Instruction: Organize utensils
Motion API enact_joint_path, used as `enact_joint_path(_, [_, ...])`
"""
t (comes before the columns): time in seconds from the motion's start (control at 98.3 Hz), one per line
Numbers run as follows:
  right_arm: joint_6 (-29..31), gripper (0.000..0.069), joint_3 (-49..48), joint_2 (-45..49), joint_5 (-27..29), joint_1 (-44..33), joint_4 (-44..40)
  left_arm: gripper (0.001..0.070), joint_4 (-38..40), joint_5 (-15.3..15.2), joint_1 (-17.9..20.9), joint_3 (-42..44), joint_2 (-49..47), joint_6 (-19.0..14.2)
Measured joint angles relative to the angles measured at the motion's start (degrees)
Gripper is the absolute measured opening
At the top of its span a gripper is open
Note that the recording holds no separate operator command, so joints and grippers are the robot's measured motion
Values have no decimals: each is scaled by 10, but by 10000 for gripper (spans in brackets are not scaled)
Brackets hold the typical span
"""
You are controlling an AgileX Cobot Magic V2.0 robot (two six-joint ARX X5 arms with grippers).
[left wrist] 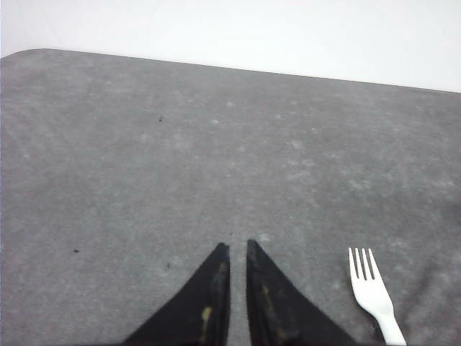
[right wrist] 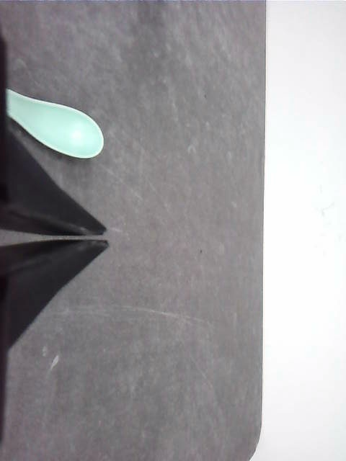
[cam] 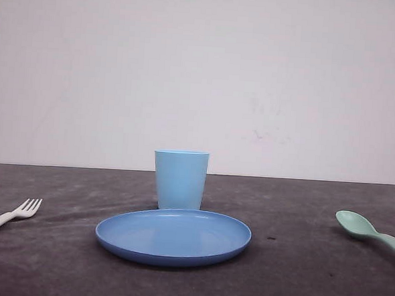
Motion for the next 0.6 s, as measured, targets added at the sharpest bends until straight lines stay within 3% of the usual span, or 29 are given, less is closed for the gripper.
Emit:
enact_joint_path(0.417, [20,10,0,0,0,0,-19,15,1,2,0,0,0,-13])
enact_joint_path(0.6, [64,10,4,0,0,0,-8,15,73,60,0,0,0,-28])
